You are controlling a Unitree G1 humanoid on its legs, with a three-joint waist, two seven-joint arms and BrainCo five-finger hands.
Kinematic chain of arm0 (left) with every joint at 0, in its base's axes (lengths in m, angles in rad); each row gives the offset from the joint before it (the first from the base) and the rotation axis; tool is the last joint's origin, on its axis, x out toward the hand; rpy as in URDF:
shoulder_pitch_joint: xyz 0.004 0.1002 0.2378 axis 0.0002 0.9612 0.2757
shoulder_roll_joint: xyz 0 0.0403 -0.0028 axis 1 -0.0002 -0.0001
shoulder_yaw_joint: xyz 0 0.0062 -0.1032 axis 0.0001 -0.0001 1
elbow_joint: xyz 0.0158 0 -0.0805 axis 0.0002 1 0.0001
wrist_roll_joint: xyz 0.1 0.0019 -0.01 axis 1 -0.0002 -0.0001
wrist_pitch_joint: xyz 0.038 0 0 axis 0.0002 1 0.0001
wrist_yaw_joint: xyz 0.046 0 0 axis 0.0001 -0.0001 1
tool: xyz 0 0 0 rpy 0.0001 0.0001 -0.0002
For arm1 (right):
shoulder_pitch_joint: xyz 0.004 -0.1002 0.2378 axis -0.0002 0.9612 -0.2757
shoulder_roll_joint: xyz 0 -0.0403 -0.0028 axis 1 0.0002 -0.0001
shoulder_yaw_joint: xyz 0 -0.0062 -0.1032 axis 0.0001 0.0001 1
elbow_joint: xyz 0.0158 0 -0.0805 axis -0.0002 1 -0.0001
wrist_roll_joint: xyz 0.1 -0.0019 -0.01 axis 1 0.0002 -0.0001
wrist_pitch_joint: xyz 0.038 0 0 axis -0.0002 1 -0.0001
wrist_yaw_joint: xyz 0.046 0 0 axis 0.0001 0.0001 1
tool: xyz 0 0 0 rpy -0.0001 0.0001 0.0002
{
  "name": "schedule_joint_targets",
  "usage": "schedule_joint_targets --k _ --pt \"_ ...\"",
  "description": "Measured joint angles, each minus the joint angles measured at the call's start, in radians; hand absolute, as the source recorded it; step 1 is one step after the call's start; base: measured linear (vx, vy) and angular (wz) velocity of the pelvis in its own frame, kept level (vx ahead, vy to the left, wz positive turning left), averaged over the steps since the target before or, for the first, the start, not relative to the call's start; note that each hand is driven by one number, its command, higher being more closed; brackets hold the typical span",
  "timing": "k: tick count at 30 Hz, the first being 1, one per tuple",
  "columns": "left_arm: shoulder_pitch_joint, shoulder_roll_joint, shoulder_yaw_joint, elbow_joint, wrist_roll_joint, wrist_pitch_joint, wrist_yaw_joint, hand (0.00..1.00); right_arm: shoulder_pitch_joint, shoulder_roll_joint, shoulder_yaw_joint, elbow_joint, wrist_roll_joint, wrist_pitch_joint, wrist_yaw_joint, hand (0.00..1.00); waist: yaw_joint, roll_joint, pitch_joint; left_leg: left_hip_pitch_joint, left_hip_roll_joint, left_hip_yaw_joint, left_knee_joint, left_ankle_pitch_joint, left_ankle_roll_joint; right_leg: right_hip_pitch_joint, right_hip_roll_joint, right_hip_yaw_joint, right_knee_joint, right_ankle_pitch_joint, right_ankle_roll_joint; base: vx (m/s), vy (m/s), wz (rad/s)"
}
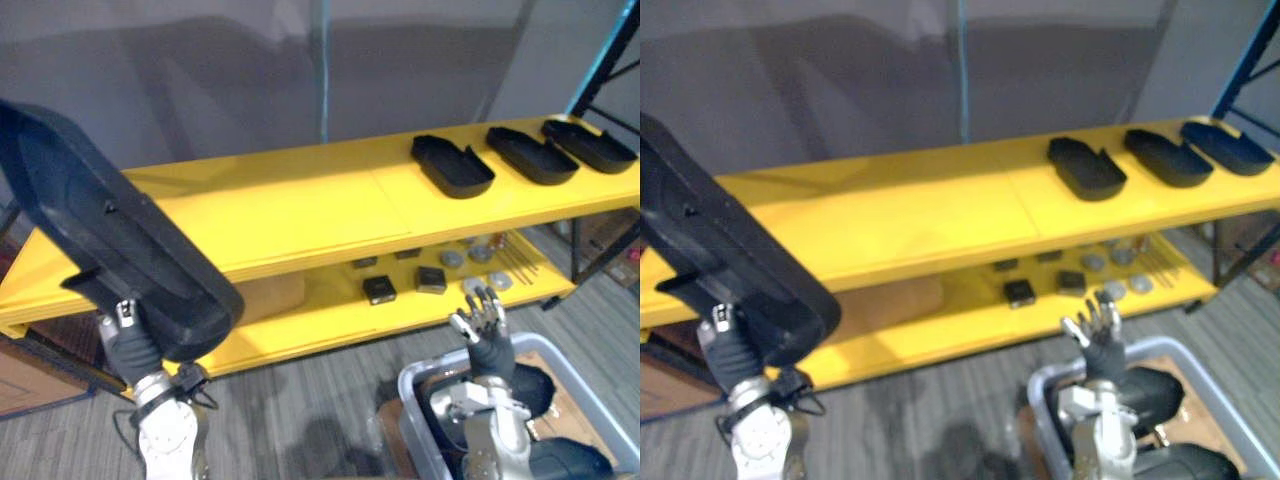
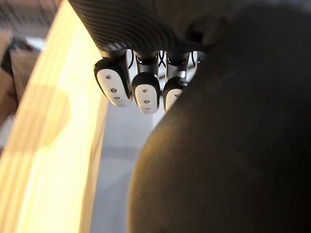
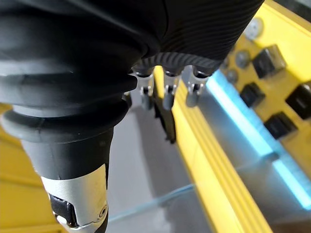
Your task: Walk over and take plastic housings, then place them on the shelf
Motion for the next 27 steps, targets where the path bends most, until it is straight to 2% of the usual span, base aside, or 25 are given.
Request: schedule_joint_targets --k 2,4,6,8,12,16,19,20,21,23,24,26,27 --pt "-0.007 0.010 -0.019 0.008 0.005 0.000 -0.024 1.00 -0.003 0.001 0.000 0.000 0.000 -0.001 -0.016 0.00 -0.014 -0.012 0.021 0.026 -0.004 -0.011 0.008 -0.006 0.004 -0.038 0.002 0.050 0.141 0.000 -0.011 -0.05 0.129 0.23" --pt "-0.006 0.034 -0.025 0.008 0.025 -0.001 -0.038 1.00 0.007 0.007 -0.002 -0.004 0.021 -0.003 -0.018 0.00 -0.016 -0.034 0.031 0.032 -0.008 -0.013 0.034 -0.027 0.011 -0.055 0.005 0.084 0.210 0.007 -0.022 -0.05 0.121 0.06" --pt "-0.005 0.053 -0.026 0.004 0.023 -0.002 -0.047 1.00 0.030 0.013 -0.012 -0.023 0.036 -0.003 -0.016 0.00 -0.020 -0.034 0.032 0.026 -0.006 -0.025 0.042 -0.032 0.016 -0.053 0.012 0.098 0.206 0.023 -0.046 -0.05 0.112 0.11" --pt "-0.005 0.064 -0.024 -0.015 0.021 -0.004 -0.057 1.00 0.060 0.030 -0.021 -0.063 0.036 -0.005 -0.015 0.00 -0.020 -0.041 0.031 0.010 0.002 -0.025 0.041 -0.033 0.018 -0.049 0.011 0.097 0.163 0.043 -0.042 -0.04 0.083 0.01" --pt "-0.003 0.075 -0.044 -0.018 0.020 -0.011 -0.054 1.00 0.102 0.035 -0.022 -0.072 0.038 -0.005 -0.015 0.00 -0.011 -0.034 0.036 0.012 0.007 -0.012 0.043 -0.038 0.025 -0.025 0.013 0.097 0.110 0.068 -0.025 -0.02 0.070 -0.05" --pt "-0.002 0.075 -0.097 -0.030 0.020 -0.014 -0.041 1.00 0.160 0.035 -0.035 -0.072 0.037 -0.014 -0.018 0.00 -0.020 -0.027 0.034 0.011 0.008 -0.059 0.038 -0.041 0.025 0.033 0.012 0.060 0.056 0.068 -0.025 0.02 0.026 0.33" --pt "0.001 0.075 -0.106 -0.054 0.019 -0.025 -0.044 1.00 0.166 0.035 -0.037 -0.079 0.037 -0.027 -0.027 0.00 -0.020 -0.008 0.017 0.004 0.025 -0.056 0.033 -0.046 0.026 0.044 0.016 0.040 0.030 0.066 -0.024 0.07 -0.020 0.14" --pt "0.000 0.076 -0.115 -0.058 0.020 -0.026 -0.045 1.00 0.167 0.035 -0.038 -0.086 0.037 -0.032 -0.042 0.00 -0.027 -0.001 0.008 -0.007 0.032 -0.044 0.046 -0.056 0.039 0.055 0.016 0.032 0.014 0.064 -0.022 0.11 -0.026 0.35" --pt "-0.001 0.076 -0.129 -0.061 0.020 -0.026 -0.046 1.00 0.169 0.035 -0.046 -0.086 0.038 -0.044 -0.046 0.00 -0.035 0.008 0.003 -0.026 0.057 0.012 0.088 -0.073 0.068 0.069 0.015 0.012 0.007 0.064 -0.022 0.11 -0.013 0.42" --pt "-0.004 0.076 -0.160 -0.062 0.021 -0.026 -0.047 1.00 0.175 0.035 -0.068 -0.087 0.039 -0.047 -0.051 0.00 -0.037 0.017 0.000 -0.050 0.069 0.046 0.185 -0.087 0.111 0.085 0.015 0.011 0.019 0.054 -0.021 0.09 0.016 0.36" --pt "-0.005 0.075 -0.174 -0.062 0.021 -0.024 -0.043 1.00 0.180 0.035 -0.070 -0.088 0.039 -0.048 -0.051 0.00 -0.040 0.014 0.004 -0.113 0.078 0.082 0.341 -0.096 0.127 0.091 0.005 0.016 0.041 0.019 -0.024 0.04 0.028 0.23" --pt "-0.009 0.074 -0.177 -0.061 0.019 -0.020 -0.040 1.00 0.183 0.037 -0.072 -0.091 0.038 -0.052 -0.049 0.00 -0.036 0.007 0.002 -0.210 0.117 0.111 0.568 -0.110 0.147 0.144 0.000 0.026 0.001 -0.050 -0.017 -0.03 -0.003 0.12" --pt "-0.010 0.075 -0.174 -0.059 0.019 -0.015 -0.039 1.00 0.184 0.040 -0.076 -0.091 0.038 -0.055 -0.050 0.00 -0.036 0.006 0.003 -0.228 0.130 0.114 0.614 -0.110 0.146 0.172 -0.001 0.027 -0.027 -0.062 -0.005 -0.02 -0.044 0.13"
